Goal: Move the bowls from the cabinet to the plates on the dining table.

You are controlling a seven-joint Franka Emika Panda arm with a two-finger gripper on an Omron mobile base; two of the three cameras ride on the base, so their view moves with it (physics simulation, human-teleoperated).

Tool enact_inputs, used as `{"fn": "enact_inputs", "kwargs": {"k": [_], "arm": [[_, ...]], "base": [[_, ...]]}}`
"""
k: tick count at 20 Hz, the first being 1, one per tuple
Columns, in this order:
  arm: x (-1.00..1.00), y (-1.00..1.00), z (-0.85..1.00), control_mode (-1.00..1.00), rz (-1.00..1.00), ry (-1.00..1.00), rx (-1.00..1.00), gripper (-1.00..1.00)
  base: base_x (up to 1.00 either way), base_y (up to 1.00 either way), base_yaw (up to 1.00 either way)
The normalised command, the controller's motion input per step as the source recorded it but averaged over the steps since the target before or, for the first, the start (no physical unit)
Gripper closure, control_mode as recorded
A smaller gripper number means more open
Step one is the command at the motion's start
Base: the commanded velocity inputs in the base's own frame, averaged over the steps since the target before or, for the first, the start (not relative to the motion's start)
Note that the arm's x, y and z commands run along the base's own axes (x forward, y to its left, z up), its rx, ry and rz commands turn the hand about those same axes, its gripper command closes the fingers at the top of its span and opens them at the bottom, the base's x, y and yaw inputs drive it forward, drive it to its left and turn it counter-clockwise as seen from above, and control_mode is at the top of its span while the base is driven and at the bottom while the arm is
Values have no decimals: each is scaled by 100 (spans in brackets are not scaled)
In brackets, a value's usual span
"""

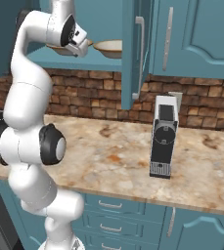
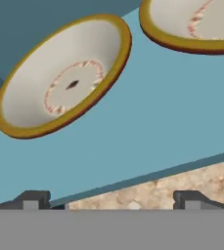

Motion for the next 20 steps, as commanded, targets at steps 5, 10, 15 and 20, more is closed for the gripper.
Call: {"fn": "enact_inputs", "kwargs": {"k": [5, 10, 15, 20], "arm": [[72, 0, -3, -100, 0, 0, 0, -100], [44, 3, 0, -100, 0, 0, 0, -100], [52, 8, 0, -100, 0, 0, 0, -100], [46, 12, 0, -100, 0, 0, 0, -100]], "base": [[0, 0, 0], [0, 0, 0], [0, 0, 0], [0, 0, 0]]}}
